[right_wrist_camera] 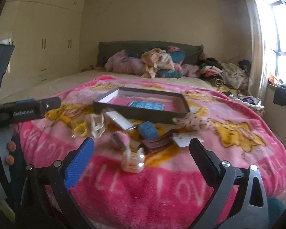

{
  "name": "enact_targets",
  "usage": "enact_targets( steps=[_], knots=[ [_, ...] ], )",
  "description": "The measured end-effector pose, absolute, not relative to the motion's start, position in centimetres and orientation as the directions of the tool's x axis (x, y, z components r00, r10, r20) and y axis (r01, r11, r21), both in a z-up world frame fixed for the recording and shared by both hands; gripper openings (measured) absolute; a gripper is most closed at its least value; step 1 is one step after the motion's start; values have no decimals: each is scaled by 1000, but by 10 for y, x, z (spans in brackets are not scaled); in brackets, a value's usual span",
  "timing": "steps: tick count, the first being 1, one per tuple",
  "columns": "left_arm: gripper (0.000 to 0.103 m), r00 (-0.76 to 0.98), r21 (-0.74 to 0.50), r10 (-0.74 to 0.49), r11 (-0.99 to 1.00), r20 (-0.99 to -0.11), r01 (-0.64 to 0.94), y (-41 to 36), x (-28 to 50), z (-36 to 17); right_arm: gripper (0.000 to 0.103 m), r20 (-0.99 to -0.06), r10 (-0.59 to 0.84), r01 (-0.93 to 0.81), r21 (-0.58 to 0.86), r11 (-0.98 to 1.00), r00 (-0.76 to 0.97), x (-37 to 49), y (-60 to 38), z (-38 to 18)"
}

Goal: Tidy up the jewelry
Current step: 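Grasp the bag of yellow rings with the left gripper while the right gripper grasps the clear claw clip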

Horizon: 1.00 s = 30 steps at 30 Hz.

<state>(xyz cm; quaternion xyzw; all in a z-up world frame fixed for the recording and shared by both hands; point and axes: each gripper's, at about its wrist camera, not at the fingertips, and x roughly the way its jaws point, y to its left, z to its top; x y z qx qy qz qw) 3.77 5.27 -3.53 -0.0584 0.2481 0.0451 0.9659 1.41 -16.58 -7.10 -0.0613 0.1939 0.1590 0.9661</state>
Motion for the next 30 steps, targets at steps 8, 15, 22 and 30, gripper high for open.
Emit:
enact_targets(
  steps=[8,15,22,30],
  knots=[
    [92,830,-77,70,988,-554,-135,70,59,-53,97,-441,311,-372,-56,926,842,33,-149,-82],
    [92,807,-115,27,987,-590,-116,76,77,-66,97,-486,297,-351,-23,936,822,57,-148,-95],
    [92,770,-170,-46,982,-636,-81,74,101,-85,97,-542,289,-332,19,943,789,74,-156,-112],
    [85,712,-293,-168,954,-682,-56,77,122,-107,75,-582,321,-362,48,931,747,81,-158,-125]
  ],
)
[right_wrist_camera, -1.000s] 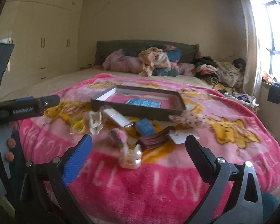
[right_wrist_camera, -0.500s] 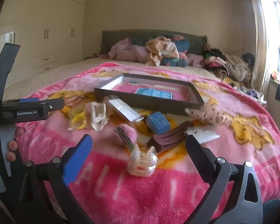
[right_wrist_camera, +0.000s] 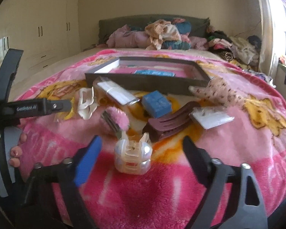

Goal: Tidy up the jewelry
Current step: 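Grasp the bag of yellow rings with the left gripper while the right gripper grasps the clear claw clip, then carry both held items into the dark tray and open both grippers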

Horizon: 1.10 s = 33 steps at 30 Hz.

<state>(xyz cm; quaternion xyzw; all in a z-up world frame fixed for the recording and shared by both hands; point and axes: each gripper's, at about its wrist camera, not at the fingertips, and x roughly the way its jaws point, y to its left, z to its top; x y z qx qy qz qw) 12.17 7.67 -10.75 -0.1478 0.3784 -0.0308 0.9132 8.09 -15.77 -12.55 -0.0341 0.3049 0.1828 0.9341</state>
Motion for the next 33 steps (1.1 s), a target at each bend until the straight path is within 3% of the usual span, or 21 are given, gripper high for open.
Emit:
enact_targets(
  steps=[4,7,8,9,11,22,33],
  knots=[
    [71,714,-312,-178,948,-678,-59,73,131,-108,54,-607,343,-376,77,923,717,85,-160,-131],
    [55,718,-327,-198,944,-668,-44,71,135,-107,48,-609,355,-383,90,919,709,85,-162,-132],
    [42,714,-317,-191,947,-674,-46,69,136,-107,47,-609,359,-387,91,917,707,85,-161,-131],
    [40,707,-311,-190,950,-681,-43,68,138,-108,42,-608,366,-396,91,914,705,85,-160,-131],
    [38,705,-301,-189,953,-684,-37,67,139,-109,37,-609,376,-412,86,907,699,83,-157,-131],
    [34,720,-286,-186,958,-669,-18,74,119,-94,36,-564,378,-395,98,913,734,77,-174,-116],
    [34,759,-194,-155,980,-632,39,60,110,-63,36,-552,319,-299,129,945,771,85,-210,-95]
  ],
)
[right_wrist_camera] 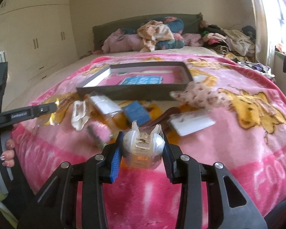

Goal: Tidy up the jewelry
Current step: 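Carry both held items into the dark tray and open both grippers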

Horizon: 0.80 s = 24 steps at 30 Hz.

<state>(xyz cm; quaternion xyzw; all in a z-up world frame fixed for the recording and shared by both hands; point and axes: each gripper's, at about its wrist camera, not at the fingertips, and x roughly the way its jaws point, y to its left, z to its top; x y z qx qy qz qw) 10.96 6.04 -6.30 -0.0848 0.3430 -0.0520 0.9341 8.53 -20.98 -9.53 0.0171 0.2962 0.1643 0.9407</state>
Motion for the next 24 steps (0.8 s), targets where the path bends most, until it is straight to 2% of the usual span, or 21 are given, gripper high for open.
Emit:
enact_targets(
  steps=[14,24],
  knots=[
    [34,762,-177,-208,976,-613,125,19,151,-43,36,-479,255,-222,126,967,840,131,-246,-54],
    [34,765,-160,-202,978,-612,130,0,205,-36,36,-490,274,-237,138,962,827,169,-245,-44]
  ],
)
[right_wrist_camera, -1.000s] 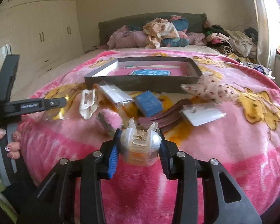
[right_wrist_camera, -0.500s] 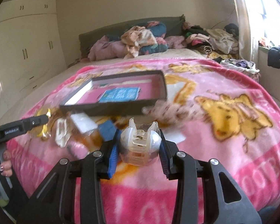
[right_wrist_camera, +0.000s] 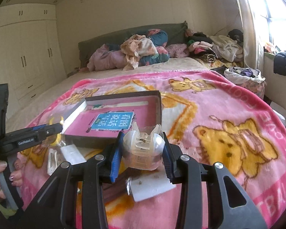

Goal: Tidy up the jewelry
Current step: 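Carry both held items into the dark tray and open both grippers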

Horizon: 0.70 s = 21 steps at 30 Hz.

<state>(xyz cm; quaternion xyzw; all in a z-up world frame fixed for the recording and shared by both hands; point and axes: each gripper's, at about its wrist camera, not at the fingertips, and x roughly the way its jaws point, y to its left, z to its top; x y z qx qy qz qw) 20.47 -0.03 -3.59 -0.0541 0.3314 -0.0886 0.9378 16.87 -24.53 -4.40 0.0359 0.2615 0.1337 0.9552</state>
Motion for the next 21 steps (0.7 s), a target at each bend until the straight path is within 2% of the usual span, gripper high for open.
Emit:
enact_targets(
  steps=[8,21],
  knots=[
    [34,773,-121,-165,986,-613,115,-7,243,-32,36,-501,303,-276,129,952,811,202,-233,-39],
    [34,712,-107,-116,993,-692,57,8,291,-64,36,-580,307,-300,111,947,754,274,-212,-57]
  ],
)
